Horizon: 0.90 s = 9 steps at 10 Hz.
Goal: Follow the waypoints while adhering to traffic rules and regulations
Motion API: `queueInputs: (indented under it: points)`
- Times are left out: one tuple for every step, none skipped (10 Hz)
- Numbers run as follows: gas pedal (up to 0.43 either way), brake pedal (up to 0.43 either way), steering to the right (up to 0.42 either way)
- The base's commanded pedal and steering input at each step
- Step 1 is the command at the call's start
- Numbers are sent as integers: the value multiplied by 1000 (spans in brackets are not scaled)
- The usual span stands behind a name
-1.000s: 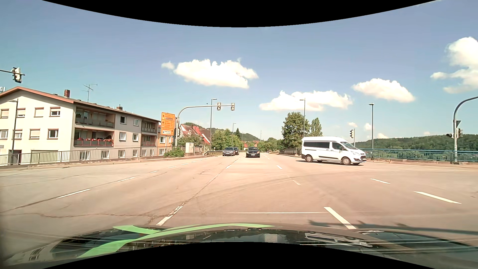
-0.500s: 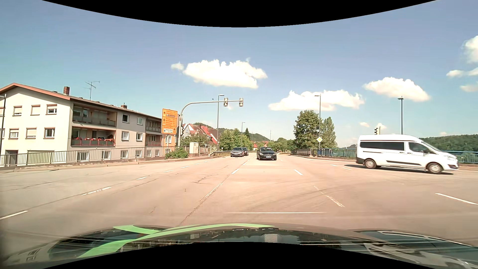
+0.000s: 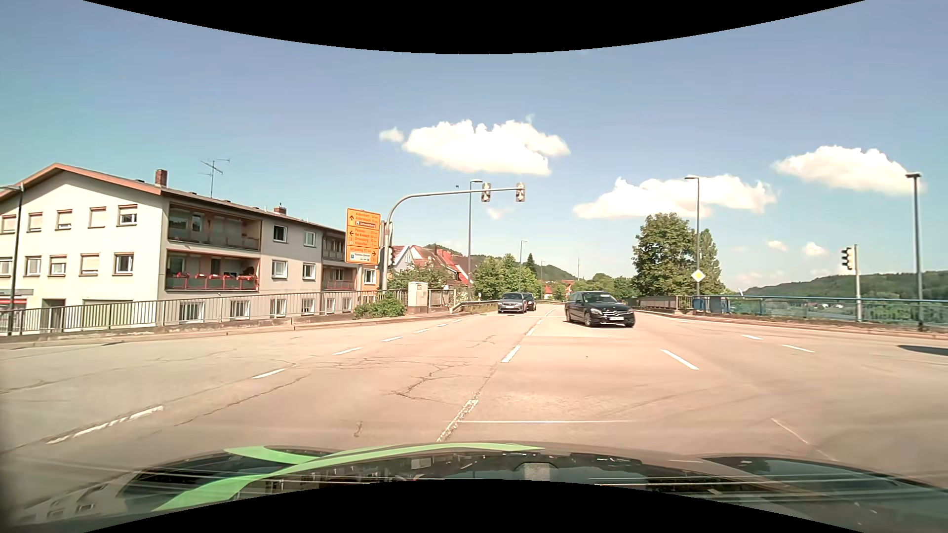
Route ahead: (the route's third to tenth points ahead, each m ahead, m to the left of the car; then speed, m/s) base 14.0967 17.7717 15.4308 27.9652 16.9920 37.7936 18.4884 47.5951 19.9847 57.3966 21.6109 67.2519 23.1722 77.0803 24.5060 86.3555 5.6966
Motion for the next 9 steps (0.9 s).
queueInputs:
  points:
    - [118,0,-213]
    - [118,0,-227]
    - [118,0,-244]
    - [118,0,-260]
    - [118,0,-281]
    - [110,0,-301]
    - [110,0,-314]
    - [110,0,-330]
    - [110,0,-339]
